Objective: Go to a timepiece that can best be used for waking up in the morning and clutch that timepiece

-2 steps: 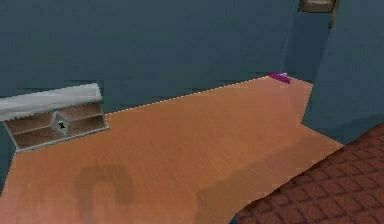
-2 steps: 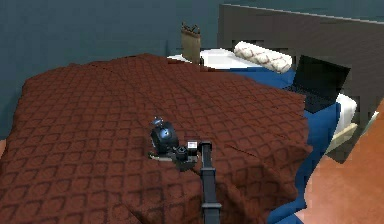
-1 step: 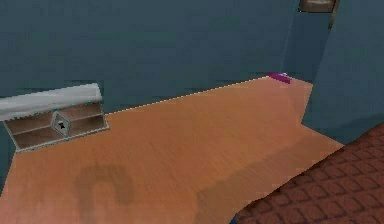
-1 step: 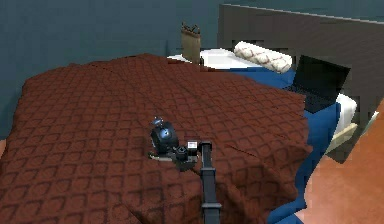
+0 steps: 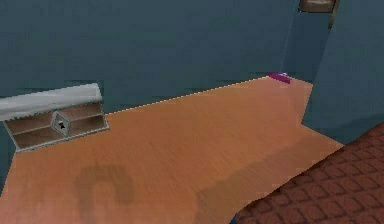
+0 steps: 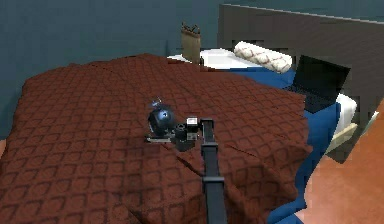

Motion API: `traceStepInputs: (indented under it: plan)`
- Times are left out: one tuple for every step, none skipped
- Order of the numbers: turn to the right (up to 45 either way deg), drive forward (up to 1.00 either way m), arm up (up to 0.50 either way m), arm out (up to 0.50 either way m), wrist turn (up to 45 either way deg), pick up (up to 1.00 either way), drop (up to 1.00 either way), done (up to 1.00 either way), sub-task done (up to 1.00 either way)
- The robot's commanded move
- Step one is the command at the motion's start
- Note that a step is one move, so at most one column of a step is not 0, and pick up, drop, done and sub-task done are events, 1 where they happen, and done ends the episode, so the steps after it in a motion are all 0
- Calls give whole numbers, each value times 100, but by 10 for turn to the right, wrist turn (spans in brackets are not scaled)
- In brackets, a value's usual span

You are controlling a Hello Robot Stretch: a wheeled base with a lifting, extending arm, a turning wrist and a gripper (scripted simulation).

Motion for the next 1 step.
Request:
traceStepInputs:
  plan:
    - [0,0,0,0,0,0,0,100,0]
